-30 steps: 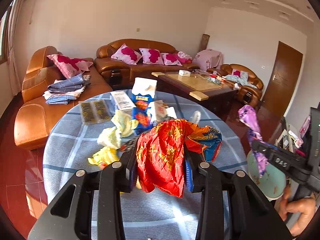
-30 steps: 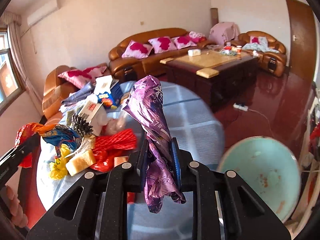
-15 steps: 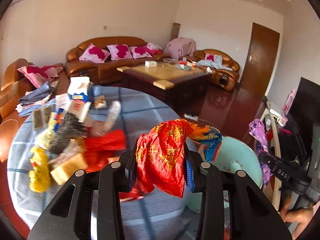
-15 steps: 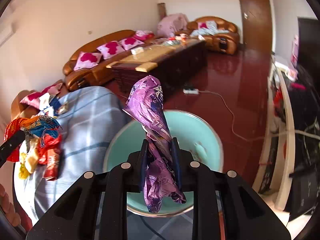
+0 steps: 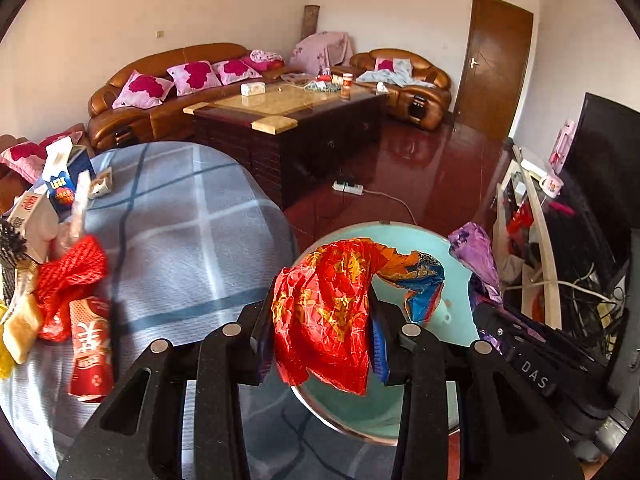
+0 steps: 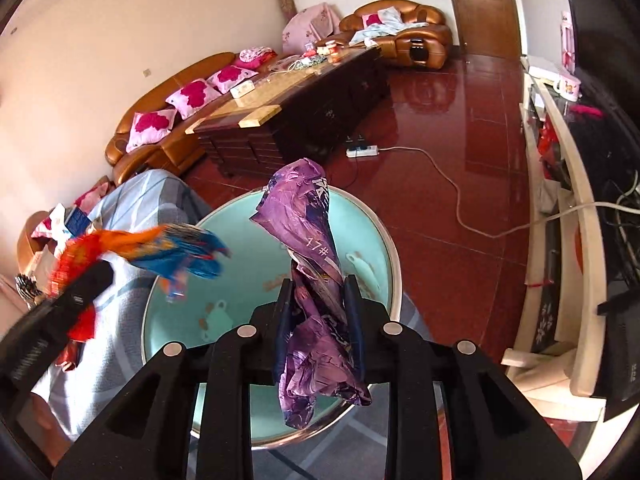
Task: Collect trash
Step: 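Carry both items over the mint-green bucket and open both tools to drop them, then grasp the yellow-green plastic bag with the left tool while the right tool grasps the red printed packet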
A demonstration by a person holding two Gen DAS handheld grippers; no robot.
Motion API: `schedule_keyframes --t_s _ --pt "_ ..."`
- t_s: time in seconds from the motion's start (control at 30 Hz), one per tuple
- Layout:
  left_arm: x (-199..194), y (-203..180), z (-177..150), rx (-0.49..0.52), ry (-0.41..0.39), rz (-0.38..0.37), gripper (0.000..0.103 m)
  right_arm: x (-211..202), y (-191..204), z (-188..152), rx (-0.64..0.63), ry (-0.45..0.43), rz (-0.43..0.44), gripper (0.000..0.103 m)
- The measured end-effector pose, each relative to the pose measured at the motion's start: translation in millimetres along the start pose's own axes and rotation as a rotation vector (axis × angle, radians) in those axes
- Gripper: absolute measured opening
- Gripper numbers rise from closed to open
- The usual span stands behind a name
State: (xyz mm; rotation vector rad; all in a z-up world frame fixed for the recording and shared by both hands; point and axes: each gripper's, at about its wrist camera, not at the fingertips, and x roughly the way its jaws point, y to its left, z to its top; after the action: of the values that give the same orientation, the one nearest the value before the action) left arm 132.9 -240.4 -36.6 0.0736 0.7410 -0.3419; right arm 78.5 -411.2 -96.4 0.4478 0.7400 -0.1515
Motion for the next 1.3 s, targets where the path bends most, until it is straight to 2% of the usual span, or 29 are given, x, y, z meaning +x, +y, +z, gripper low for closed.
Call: schedule_keyframes --t_s 0.07,0.13,0.2,0.3,0.37,0.4,0.5,0.67,0.8,0.9,1.3 --pt "7.8 -3.2 -1.7 -0.002 0.018 0.002 0.038 -0.2 -0.6 1.0 0.011 -0.003 0.017 0.03" --pt "12.8 -5.6 -3.4 -0.001 0.026 0.007 0.041 -0.8 -0.6 2.8 0.013 -0.011 0.03 0.037" --pt "15.2 -6.4 -5.1 0.002 0.026 0.017 0.052 -3.8 -1.3 3.6 0.022 -0.024 0.043 0.046" --pt "13.4 -8.0 -6.8 0.009 0.012 0.026 0.063 -15.8 -3.8 7.0 0.04 -0.063 0.046 0.047" --pt "9.0 -7.0 -6.7 0.013 -0.008 0.043 0.078 -25.3 -4.7 10.0 0.049 -0.089 0.037 0.048" --pt "6.0 -5.4 -6.3 0.009 -0.019 0.051 0.087 -29.3 -4.9 11.1 0.054 -0.101 0.036 0.052" --pt "-4.4 -0.8 -4.0 0.002 -0.045 0.075 0.097 -45.6 1.3 11.1 0.054 -0.153 0.027 0.062" --pt "-19.3 12.6 -2.3 -0.005 -0.057 0.084 0.097 -62.4 19.8 9.7 0.015 -0.218 -0.01 0.08" --pt "-38.8 28.4 -4.9 -0.001 -0.081 0.086 0.097 -65.4 33.3 4.9 -0.02 -0.228 -0.018 0.081" --pt "-54.7 41.4 -10.6 0.015 -0.101 0.117 0.097 -64.7 41.9 2.0 -0.032 -0.216 -0.001 0.081" --pt "-83.1 125.8 -38.0 -0.079 -0.066 0.205 0.097 -60.7 119.7 -24.2 -0.195 -0.167 0.071 0.08"
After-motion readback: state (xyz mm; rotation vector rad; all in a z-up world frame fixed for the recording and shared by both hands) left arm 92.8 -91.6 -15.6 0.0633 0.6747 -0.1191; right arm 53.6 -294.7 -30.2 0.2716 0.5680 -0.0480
